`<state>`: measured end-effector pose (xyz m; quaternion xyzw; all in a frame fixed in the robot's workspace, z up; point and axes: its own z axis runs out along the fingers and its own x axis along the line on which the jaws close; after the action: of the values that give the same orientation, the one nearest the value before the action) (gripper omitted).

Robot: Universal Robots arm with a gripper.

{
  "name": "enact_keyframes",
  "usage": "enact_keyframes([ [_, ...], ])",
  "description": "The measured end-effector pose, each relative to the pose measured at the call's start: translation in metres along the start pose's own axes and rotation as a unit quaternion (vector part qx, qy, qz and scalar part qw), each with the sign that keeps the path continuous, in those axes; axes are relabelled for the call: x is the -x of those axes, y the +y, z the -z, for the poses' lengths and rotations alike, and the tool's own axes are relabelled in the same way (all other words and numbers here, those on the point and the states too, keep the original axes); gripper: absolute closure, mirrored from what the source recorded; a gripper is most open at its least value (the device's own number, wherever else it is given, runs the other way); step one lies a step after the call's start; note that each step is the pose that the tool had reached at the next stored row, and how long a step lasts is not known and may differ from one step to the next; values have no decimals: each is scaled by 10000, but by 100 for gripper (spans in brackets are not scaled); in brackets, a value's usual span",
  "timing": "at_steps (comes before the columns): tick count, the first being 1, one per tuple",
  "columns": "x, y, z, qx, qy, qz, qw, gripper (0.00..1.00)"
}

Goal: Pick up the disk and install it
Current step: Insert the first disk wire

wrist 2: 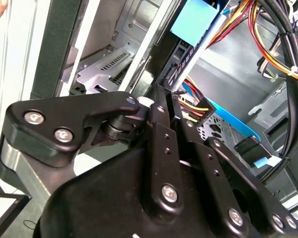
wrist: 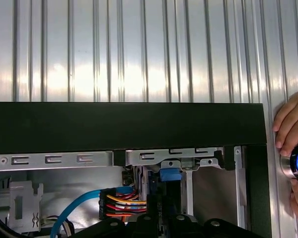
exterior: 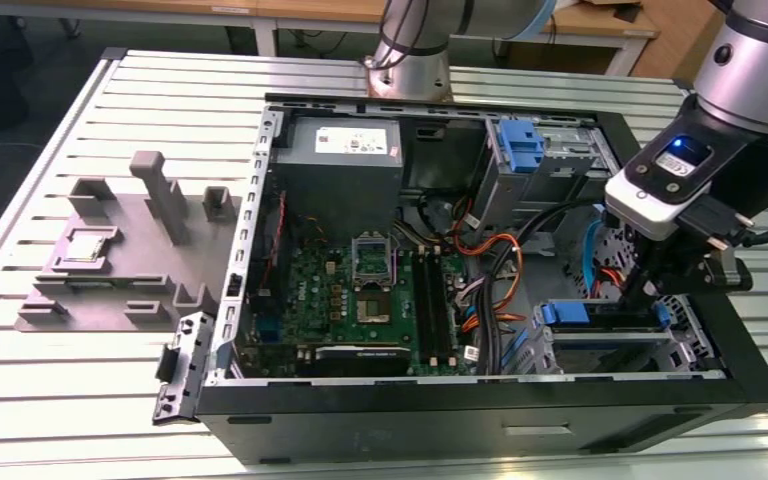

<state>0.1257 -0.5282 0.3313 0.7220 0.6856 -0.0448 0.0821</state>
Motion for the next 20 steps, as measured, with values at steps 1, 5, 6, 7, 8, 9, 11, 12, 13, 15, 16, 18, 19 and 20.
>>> enact_keyframes([
  [1, 0, 0, -2, -1, 11, 0, 10000, 84],
  [5, 3, 0, -12, -4, 71, -3, 10000, 84],
  [6, 7, 0, -16, -4, 79, -4, 10000, 84],
  [7, 13, 0, -20, -5, 83, -3, 10000, 84],
  [8, 20, 0, -23, -5, 84, -3, 10000, 84],
  [9, 29, 0, -25, -5, 84, -4, 10000, 84],
  [11, 47, 1, -33, -5, 86, -4, 10000, 84],
  [12, 55, 2, -39, -5, 91, -4, 10000, 84],
  [13, 62, 2, -45, -5, 97, -4, 10000, 84],
  [15, 67, 2, -50, -6, 109, -5, 9999, 84],
  [16, 66, 2, -51, -6, 116, -5, 9999, 84],
  [18, 66, 1, -52, -7, 122, -6, 9999, 84],
  [19, 67, 1, -52, -7, 124, -6, 9999, 84],
  [20, 66, 1, -52, -7, 127, -6, 9999, 84],
])
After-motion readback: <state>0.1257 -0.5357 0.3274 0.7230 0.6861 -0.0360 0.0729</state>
